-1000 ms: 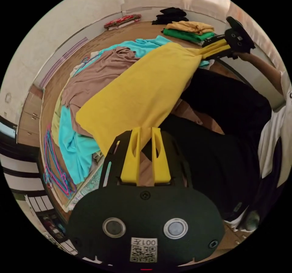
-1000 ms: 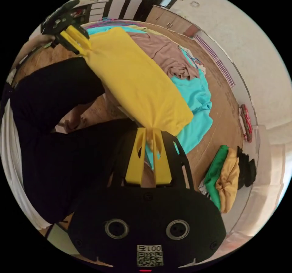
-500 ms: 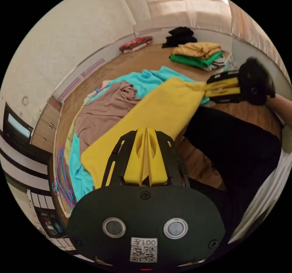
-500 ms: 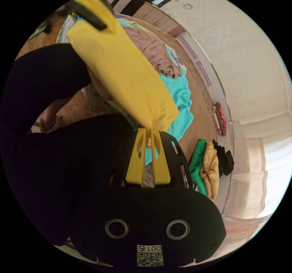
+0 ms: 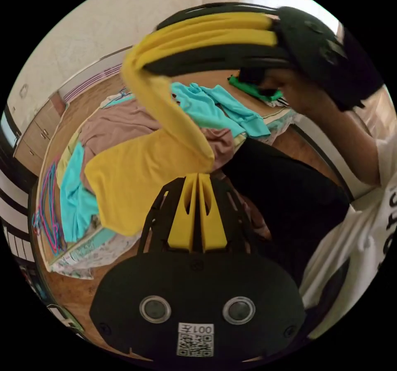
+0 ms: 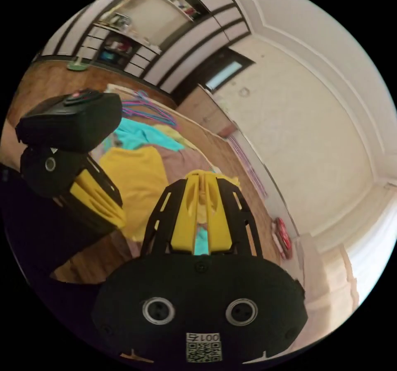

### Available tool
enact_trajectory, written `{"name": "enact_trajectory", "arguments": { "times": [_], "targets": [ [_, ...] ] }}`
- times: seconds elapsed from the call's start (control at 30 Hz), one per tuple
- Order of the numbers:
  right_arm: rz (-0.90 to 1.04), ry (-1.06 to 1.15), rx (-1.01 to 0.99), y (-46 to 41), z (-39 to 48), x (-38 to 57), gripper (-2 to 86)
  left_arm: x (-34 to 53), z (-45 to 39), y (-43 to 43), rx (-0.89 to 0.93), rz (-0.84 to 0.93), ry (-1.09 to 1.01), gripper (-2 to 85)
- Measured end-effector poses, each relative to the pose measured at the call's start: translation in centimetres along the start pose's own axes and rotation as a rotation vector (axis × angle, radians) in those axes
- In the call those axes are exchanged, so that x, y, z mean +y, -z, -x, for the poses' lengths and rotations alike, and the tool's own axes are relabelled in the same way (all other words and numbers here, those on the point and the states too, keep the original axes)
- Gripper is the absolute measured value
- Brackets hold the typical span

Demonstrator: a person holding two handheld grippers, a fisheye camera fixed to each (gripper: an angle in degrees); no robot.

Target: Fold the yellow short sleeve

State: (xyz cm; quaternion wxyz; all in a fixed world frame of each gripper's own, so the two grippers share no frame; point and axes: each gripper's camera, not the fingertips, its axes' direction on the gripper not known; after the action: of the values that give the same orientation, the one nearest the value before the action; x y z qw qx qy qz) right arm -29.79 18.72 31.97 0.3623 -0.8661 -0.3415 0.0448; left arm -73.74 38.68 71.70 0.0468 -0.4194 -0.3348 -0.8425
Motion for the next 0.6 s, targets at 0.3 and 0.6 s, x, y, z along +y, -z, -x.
{"name": "enact_trajectory", "arguments": {
  "times": [0.3, 0.6],
  "targets": [
    [0.023, 0.105, -0.434, -3.4, 5.9, -2.7, 2.8, 10.5, 2.8, 2.1, -0.098, 0.109, 0.130, -0.9],
    [0.126, -0.091, -0.428, -2.5, 0.1, 0.4, 7.1, 9.2, 5.4, 3.6, -0.230, -0.152, 0.090, 10.7]
  ]
}}
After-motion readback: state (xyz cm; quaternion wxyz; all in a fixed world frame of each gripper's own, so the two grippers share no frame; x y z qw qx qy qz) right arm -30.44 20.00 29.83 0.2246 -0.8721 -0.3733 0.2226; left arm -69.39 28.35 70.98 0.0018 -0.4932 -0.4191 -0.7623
